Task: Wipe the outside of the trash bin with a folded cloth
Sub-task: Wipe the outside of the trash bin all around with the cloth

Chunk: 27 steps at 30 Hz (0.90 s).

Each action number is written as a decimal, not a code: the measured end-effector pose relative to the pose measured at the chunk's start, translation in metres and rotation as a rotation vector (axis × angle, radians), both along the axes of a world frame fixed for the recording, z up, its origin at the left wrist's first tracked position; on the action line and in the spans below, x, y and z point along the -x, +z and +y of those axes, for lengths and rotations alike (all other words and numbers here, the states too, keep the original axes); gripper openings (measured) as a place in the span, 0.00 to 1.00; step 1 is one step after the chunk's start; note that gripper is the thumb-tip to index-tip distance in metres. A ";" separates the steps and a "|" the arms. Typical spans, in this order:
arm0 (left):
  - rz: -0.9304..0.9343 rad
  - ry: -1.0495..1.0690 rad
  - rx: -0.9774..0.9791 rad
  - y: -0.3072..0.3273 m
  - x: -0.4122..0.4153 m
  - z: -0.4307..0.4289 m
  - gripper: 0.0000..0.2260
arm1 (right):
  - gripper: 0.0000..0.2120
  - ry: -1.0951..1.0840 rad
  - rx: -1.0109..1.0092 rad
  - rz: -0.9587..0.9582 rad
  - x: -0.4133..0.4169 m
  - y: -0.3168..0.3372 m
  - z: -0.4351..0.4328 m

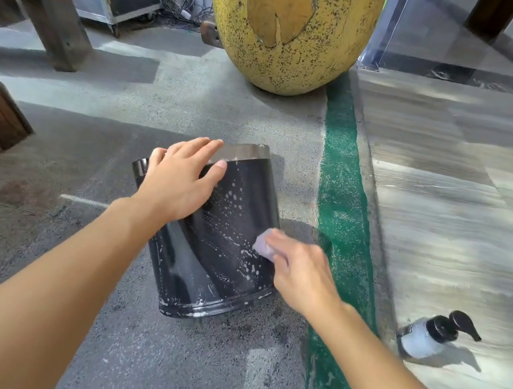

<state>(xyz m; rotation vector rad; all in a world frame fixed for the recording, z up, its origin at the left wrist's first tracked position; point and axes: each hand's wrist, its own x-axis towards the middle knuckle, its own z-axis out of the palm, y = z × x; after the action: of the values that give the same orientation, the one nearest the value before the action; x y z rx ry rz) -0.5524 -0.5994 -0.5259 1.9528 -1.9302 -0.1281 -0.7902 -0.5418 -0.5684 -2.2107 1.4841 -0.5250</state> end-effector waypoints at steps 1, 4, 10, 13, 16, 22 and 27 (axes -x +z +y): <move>-0.012 0.003 -0.003 0.005 0.001 -0.004 0.24 | 0.18 0.005 0.005 0.009 0.007 -0.006 0.007; -0.081 0.002 -0.001 0.016 0.008 -0.011 0.25 | 0.17 0.025 0.012 0.078 0.026 -0.030 0.025; -0.002 -0.115 0.015 0.019 0.036 0.000 0.26 | 0.18 -0.018 -0.030 0.109 0.041 -0.038 0.049; 0.033 -0.182 0.071 0.017 0.030 0.009 0.26 | 0.16 -0.090 -0.021 0.056 0.037 -0.020 0.046; -0.088 -0.153 0.105 0.009 0.022 0.016 0.28 | 0.18 -0.190 0.067 -0.031 0.021 0.010 0.021; -0.080 -0.129 0.085 0.009 0.015 0.021 0.29 | 0.15 -0.235 0.284 -0.148 -0.030 0.078 -0.034; -0.027 -0.134 0.095 0.015 0.020 0.021 0.28 | 0.14 -0.151 0.343 0.003 -0.060 0.085 -0.045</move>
<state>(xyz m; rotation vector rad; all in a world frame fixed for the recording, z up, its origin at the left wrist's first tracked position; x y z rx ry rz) -0.5724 -0.5787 -0.5109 1.7728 -2.0455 -0.0460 -0.7303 -0.5870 -0.4837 -2.3591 1.6762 -0.8841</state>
